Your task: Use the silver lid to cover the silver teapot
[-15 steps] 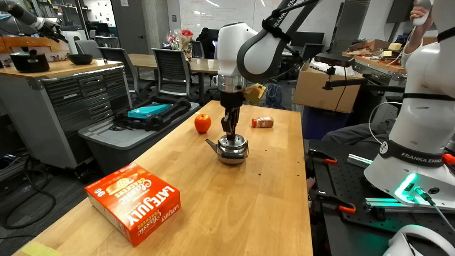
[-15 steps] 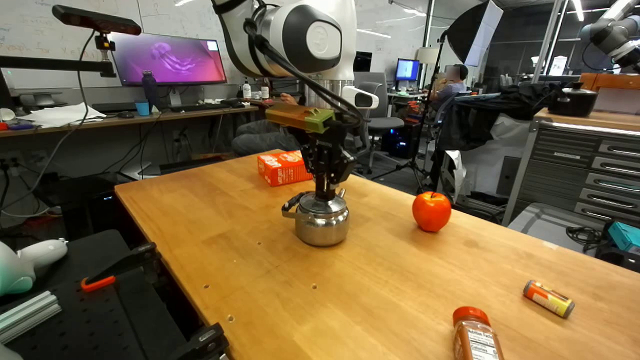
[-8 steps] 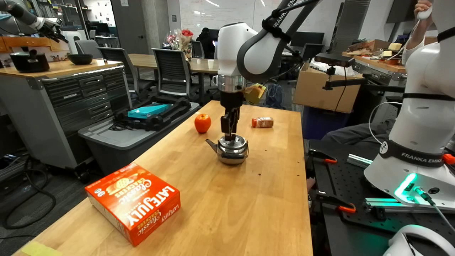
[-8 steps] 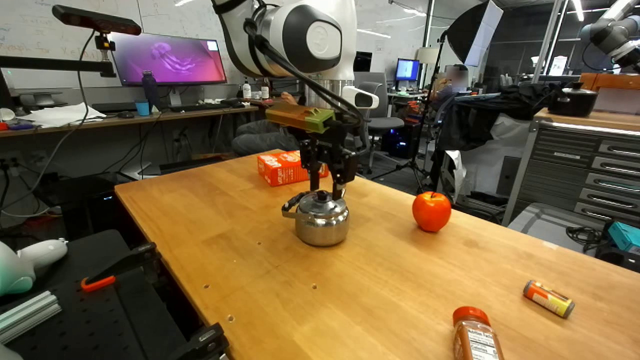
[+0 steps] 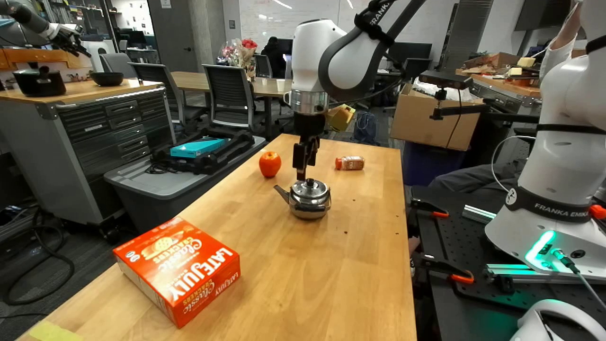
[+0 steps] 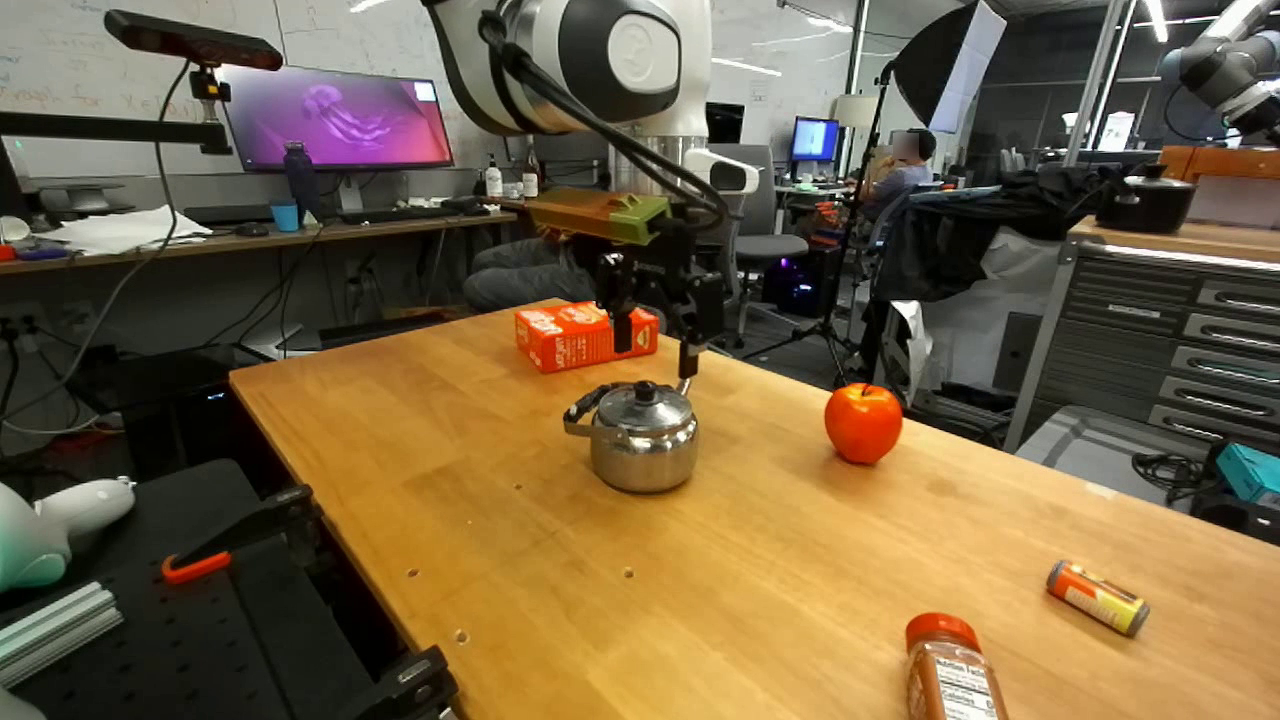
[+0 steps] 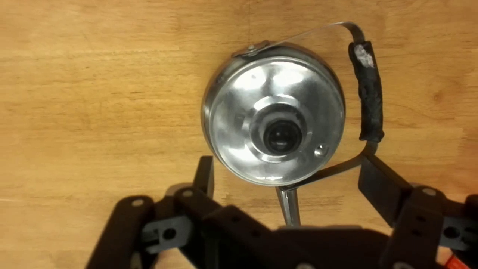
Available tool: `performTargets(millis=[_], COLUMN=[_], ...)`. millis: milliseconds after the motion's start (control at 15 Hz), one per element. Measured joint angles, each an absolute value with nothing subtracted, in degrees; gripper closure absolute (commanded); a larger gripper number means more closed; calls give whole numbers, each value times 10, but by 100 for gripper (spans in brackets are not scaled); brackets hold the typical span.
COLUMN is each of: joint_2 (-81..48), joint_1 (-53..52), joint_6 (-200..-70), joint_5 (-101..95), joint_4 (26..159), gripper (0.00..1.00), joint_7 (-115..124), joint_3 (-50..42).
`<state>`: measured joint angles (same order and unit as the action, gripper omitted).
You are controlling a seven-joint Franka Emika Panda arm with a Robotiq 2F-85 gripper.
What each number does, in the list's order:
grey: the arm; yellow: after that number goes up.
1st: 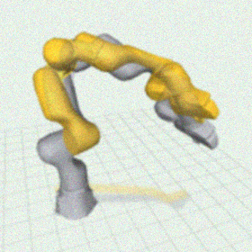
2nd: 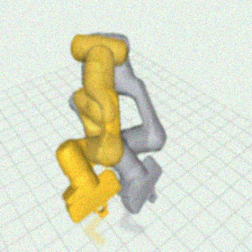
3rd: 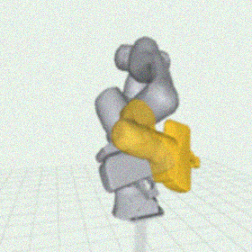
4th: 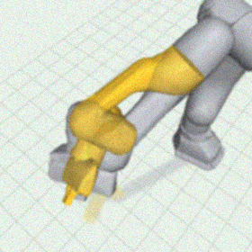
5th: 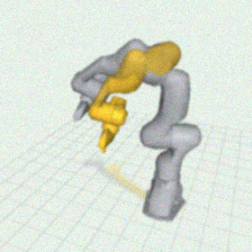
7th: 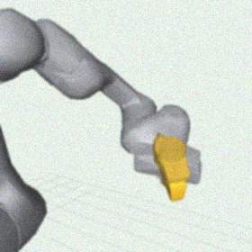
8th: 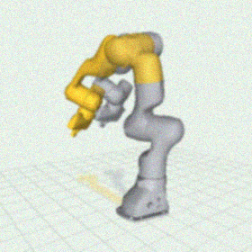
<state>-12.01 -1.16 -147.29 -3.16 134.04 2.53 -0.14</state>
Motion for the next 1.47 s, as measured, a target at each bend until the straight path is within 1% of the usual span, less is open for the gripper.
performTargets(millis=[333,867,1467], joint_2=[-65,44,181], joint_1=[-2,25,41], joint_6=[-1473,-1470,-1375], joint_5=[-30,-40,-47], joint_4=[1376,1484,1529], gripper=[0,0,0], joint_7=[6,-48,-91], joint_3=[-3,-31,-59])
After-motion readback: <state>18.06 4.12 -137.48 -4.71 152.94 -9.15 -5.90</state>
